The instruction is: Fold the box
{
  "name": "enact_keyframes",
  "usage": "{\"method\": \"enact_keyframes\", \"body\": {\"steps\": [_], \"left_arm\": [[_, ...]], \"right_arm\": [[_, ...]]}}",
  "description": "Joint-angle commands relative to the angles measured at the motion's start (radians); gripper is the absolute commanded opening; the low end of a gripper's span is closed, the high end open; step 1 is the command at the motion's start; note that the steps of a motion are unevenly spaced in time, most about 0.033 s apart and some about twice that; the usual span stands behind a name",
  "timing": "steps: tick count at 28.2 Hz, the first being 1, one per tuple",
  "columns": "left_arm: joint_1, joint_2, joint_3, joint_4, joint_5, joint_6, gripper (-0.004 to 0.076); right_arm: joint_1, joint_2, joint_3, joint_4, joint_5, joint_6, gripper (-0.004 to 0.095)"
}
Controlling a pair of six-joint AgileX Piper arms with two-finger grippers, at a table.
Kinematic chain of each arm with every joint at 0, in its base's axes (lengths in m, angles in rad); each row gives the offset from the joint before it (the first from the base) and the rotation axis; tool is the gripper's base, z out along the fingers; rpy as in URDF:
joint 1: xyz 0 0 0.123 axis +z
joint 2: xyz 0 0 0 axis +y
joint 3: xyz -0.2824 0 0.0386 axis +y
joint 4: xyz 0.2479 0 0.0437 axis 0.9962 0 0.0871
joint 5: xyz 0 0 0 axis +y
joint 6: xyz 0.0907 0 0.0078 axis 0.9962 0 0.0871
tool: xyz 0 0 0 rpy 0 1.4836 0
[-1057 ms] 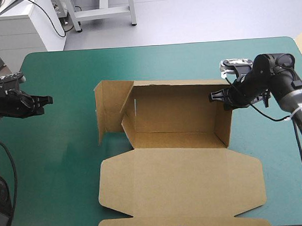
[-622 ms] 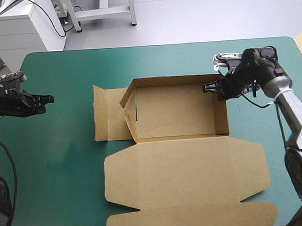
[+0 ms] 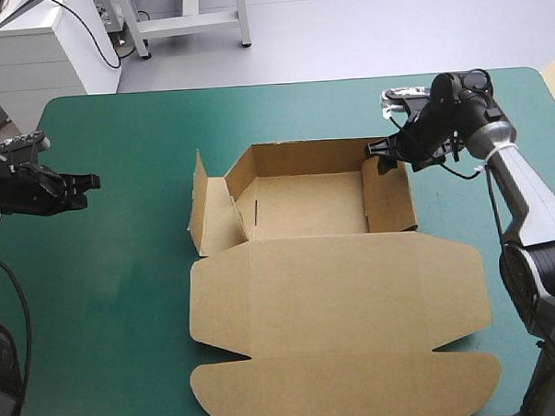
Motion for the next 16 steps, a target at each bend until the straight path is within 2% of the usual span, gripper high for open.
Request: {"method": "enact_keyframes", "body": {"steps": [1, 5, 11, 16], "left_arm": [[0.002, -0.048, -0.023, -0.065, -0.015, -0.001, -0.0008], [0.002, -0.048, -0.023, -0.060, -0.013, -0.001, -0.0008], [0.002, -0.048, -0.023, -0.064, -0.013, -0.001, -0.0008], [0.002, -0.048, -0.023, -0.073, -0.011, -0.001, -0.0008]], "right_arm": [[-0.005, -0.068, -0.125, -0.003, 0.027, 0.026, 0.0665], [-0.003, -0.133, -0.073, -0.019, 0.027, 0.054, 0.0665], [-0.003, -0.256, 0.144, -0.027, 0.025, 0.096, 0.0662], [0.026, -0.244, 0.240, -0.035, -0.032, 0.107, 0.0640]]}}
